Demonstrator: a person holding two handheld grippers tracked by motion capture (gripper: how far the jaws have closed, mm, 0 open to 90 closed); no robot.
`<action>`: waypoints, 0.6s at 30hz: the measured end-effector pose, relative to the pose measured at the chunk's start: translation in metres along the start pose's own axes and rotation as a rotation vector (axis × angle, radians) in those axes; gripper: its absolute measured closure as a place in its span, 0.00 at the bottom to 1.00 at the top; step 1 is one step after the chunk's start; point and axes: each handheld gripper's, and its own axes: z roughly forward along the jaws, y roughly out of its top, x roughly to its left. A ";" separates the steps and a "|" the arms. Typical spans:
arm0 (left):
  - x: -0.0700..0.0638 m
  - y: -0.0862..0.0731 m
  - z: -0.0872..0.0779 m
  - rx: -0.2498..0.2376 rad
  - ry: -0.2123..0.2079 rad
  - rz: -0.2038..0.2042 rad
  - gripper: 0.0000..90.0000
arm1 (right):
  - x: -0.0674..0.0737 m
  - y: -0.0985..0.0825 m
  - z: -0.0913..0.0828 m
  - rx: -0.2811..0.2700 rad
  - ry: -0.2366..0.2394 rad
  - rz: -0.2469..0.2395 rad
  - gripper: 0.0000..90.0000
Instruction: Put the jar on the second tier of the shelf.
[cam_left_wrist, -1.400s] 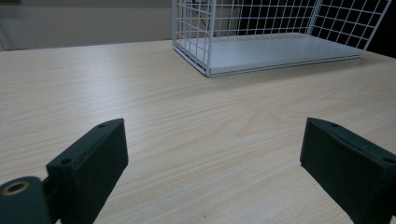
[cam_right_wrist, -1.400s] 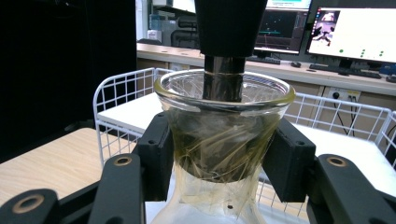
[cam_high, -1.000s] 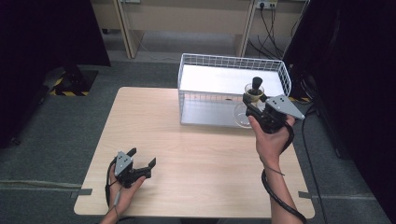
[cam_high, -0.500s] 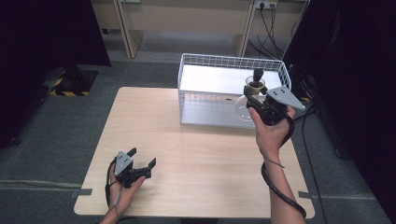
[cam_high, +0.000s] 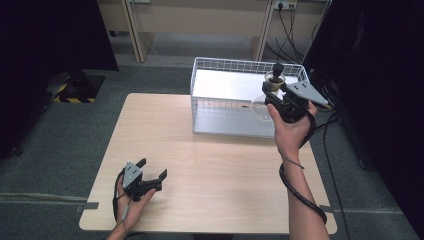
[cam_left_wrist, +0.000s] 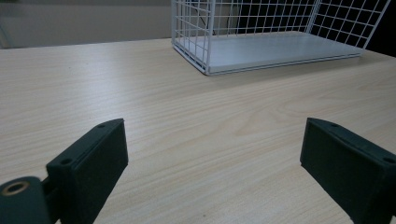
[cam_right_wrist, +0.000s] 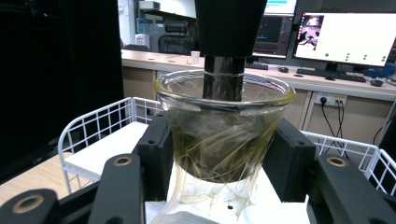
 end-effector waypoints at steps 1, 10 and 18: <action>0.000 0.000 0.000 0.000 0.000 0.000 0.08 | -0.001 0.001 0.001 -0.001 -0.003 0.001 0.54; 0.000 0.000 0.000 0.000 -0.001 0.001 0.08 | -0.007 0.010 0.012 0.006 -0.026 0.005 0.54; 0.000 0.000 0.000 0.001 -0.002 -0.002 0.08 | -0.011 0.015 0.023 0.012 -0.044 0.006 0.54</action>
